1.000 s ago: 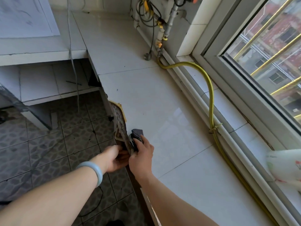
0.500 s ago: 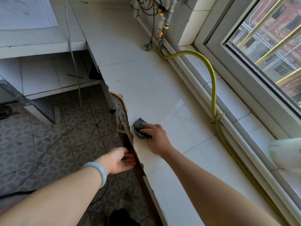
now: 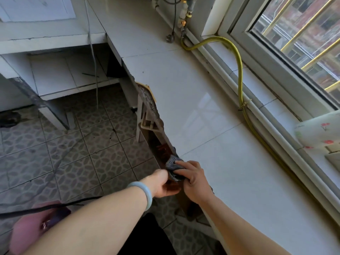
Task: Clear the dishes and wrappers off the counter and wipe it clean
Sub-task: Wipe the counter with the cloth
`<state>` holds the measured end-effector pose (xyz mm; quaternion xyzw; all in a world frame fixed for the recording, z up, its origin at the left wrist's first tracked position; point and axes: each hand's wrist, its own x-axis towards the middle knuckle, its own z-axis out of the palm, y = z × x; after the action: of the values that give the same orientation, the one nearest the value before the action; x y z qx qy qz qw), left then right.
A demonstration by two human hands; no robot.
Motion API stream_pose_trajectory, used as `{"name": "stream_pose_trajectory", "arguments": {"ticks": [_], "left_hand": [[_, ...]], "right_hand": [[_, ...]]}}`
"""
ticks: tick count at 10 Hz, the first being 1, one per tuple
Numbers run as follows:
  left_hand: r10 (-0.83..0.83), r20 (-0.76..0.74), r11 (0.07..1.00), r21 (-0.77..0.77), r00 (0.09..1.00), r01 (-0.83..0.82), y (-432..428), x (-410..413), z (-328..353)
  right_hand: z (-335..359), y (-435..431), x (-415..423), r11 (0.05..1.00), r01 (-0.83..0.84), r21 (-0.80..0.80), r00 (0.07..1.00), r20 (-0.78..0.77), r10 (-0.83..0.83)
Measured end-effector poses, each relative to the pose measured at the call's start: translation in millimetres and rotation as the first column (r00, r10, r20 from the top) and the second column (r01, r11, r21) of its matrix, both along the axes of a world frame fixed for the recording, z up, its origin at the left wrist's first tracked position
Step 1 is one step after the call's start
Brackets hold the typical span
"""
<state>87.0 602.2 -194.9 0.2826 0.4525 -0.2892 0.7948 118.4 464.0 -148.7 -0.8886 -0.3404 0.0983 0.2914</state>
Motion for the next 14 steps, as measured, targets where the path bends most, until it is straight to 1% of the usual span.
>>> {"name": "stream_pose_trajectory", "arguments": {"ticks": [1, 2, 3, 4, 5, 6, 7, 8, 9, 10, 11, 12, 13, 14], "left_hand": [[0.045, 0.030, 0.998, -0.047, 0.999, -0.044, -8, -20, 8], [0.142, -0.027, 0.989, -0.047, 0.989, -0.144, 3, -39, 15], [0.323, -0.059, 0.943, -0.070, 0.945, -0.326, 30, -56, 24], [0.502, -0.060, 0.857, -0.095, 0.863, -0.506, 55, -74, 30], [0.640, -0.036, 0.759, -0.120, 0.767, -0.639, 77, -98, 35], [0.744, -0.033, 0.663, -0.088, 0.668, -0.743, 100, -133, 37], [0.856, -0.034, 0.513, -0.056, 0.515, -0.856, 120, -179, 35], [0.918, -0.039, 0.397, 0.042, 0.395, -0.917, 134, -229, 33], [0.963, -0.055, 0.270, 0.138, 0.265, -0.953, 149, -280, 27], [0.984, -0.057, 0.180, 0.238, 0.171, -0.954, 164, -321, 18], [0.987, -0.047, 0.163, 0.298, 0.156, -0.940, 186, -352, 10], [0.981, -0.002, 0.184, 0.322, 0.194, -0.928, 212, -374, 15], [0.995, -0.033, 0.095, 0.262, 0.090, -0.960, 244, -390, 23], [0.982, -0.158, 0.139, 0.257, 0.100, -0.956, 268, -405, 18]], "right_hand": [[14, 4, -22, 0.962, 0.241, 0.131, 0.941, -0.273, -0.199], [41, 21, -34, 0.821, 0.561, 0.100, 0.669, -0.639, -0.380], [62, 44, -40, 0.773, 0.630, 0.068, 0.510, -0.788, -0.346], [77, 79, -48, 0.826, 0.558, 0.084, 0.471, -0.851, -0.232], [82, 118, -64, 0.890, 0.443, 0.109, 0.427, -0.898, -0.103], [79, 156, -90, 0.932, 0.343, 0.115, 0.367, -0.930, -0.021], [73, 184, -118, 0.967, 0.237, 0.088, 0.288, -0.958, 0.017], [66, 206, -143, 0.987, 0.146, 0.061, 0.218, -0.976, 0.028], [56, 227, -171, 0.999, 0.044, 0.006, 0.194, -0.981, -0.003], [47, 249, -193, 1.000, -0.014, -0.015, 0.191, -0.982, -0.012], [43, 270, -209, 0.999, -0.037, -0.038, 0.207, -0.978, -0.029], [44, 294, -222, 0.998, -0.040, -0.053, 0.210, -0.977, -0.043], [45, 322, -234, 0.997, -0.042, -0.068, 0.239, -0.969, -0.056], [46, 342, -244, 0.997, -0.033, -0.063, 0.237, -0.970, -0.053]]}}
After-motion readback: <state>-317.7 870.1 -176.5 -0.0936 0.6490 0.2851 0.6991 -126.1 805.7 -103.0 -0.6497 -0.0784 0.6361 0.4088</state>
